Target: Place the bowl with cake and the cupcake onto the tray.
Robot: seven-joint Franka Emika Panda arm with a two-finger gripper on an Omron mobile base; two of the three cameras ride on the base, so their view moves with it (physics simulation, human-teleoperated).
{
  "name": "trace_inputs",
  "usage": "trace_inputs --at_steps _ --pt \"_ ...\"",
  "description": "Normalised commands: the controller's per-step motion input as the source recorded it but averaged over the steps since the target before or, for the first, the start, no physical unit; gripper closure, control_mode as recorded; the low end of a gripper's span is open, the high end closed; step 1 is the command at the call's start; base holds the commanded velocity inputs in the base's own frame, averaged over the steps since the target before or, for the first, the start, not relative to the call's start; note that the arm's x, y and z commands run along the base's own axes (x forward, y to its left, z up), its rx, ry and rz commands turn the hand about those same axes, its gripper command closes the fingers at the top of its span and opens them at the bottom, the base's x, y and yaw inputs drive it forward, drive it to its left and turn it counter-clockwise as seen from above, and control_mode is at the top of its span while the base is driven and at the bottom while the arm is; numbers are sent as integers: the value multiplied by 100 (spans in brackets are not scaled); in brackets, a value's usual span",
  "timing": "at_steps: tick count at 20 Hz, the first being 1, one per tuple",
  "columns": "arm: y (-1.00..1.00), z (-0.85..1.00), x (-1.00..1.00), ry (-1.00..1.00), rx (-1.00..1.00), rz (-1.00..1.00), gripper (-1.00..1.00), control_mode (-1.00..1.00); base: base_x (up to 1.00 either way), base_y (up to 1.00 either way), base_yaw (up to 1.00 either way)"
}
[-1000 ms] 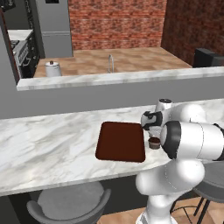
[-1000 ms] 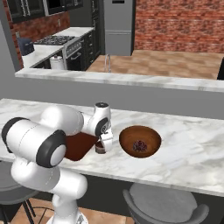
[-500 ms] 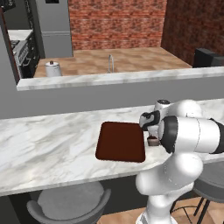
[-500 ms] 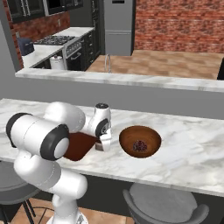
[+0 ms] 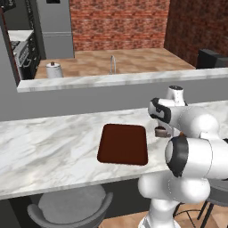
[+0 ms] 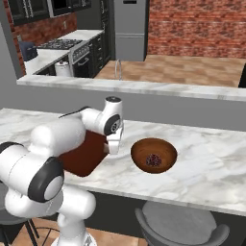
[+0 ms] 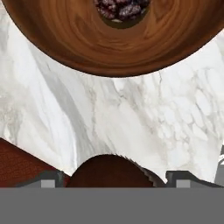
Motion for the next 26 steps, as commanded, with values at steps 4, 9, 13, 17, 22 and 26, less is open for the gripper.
trace_inputs --at_steps 4,9,13,17,22,26 --pt "57 36 51 -16 0 -9 100 -100 0 0 0" --pt "90 -4 76 -25 0 0 100 -100 0 0 0" --pt "46 -39 77 -24 0 0 100 -100 0 0 0" --pt "20 -35 38 -19 0 0 100 -100 0 0 0" --pt "4 -27 8 -5 -5 0 100 -100 0 0 0" --pt "0 -1 1 1 0 0 100 -100 0 0 0"
